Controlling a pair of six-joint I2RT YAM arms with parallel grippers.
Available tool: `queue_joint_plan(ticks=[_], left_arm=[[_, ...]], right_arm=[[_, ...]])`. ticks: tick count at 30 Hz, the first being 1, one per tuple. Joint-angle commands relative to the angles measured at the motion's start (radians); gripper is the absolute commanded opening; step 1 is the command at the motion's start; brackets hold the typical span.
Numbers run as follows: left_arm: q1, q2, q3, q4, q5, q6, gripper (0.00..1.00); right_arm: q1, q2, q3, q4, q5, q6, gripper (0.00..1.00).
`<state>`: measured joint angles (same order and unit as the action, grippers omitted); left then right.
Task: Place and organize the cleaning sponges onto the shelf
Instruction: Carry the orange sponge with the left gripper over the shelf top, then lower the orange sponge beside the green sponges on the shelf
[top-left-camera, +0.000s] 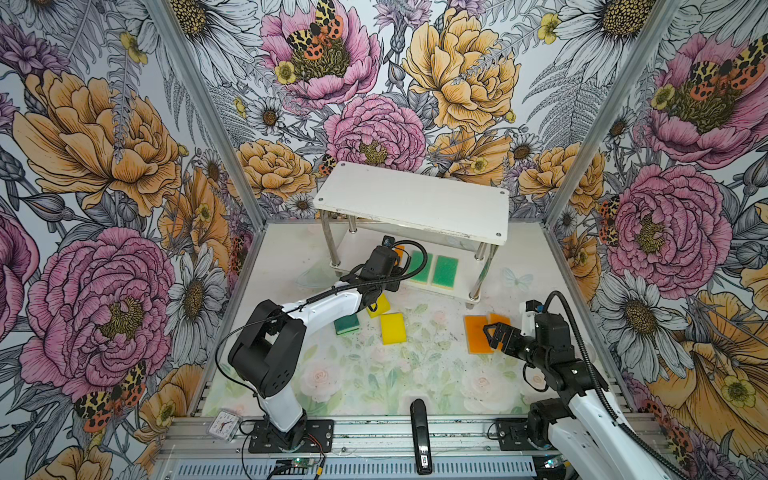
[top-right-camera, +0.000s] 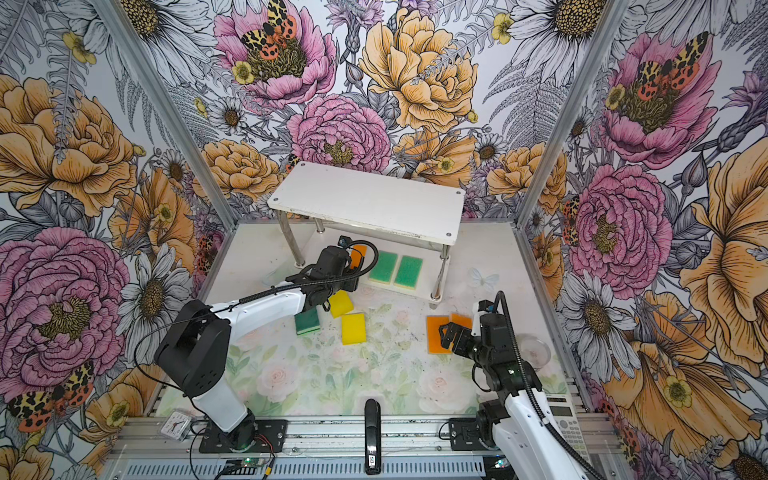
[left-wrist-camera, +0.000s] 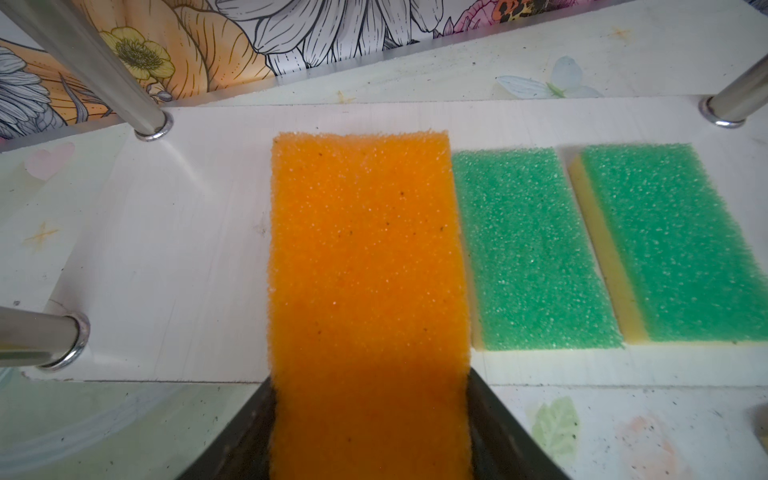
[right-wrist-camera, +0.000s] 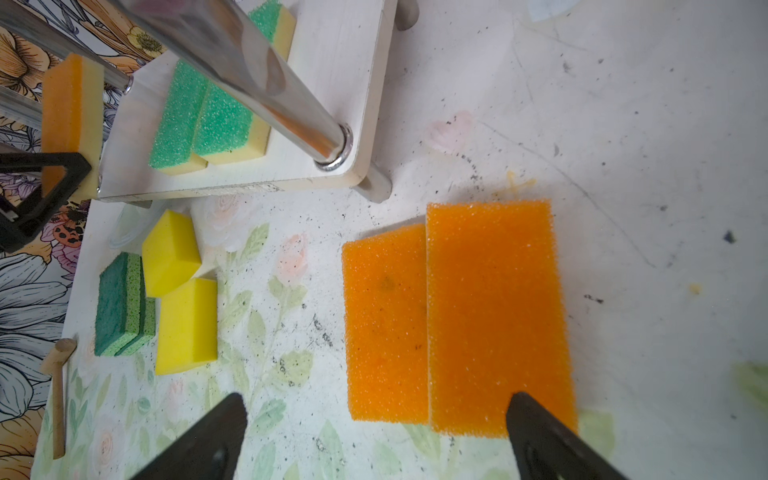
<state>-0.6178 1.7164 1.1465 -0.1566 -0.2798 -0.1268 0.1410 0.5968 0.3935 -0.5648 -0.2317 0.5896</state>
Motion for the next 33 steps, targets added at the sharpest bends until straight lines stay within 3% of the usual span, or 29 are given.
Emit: queue_joint_plan(ticks=[1,11,33], left_arm=[[0.009,0.033,0.038,0.04,0.044,0.026,0.64],[0.012,0.146,0.109,0.029,0.051,0.029,0.62],[0.02,0.198,0.172,0.006,0.029,0.041,0.63]], right_arm=[[0.007,-0.003,0.015,0.013,0.017,-0.013,1.0],[0.008,0.005,0.022,0.013,0.017,-0.017,1.0],[0.007,0.024,0.026,0.013,0.02,-0.025,1.0]])
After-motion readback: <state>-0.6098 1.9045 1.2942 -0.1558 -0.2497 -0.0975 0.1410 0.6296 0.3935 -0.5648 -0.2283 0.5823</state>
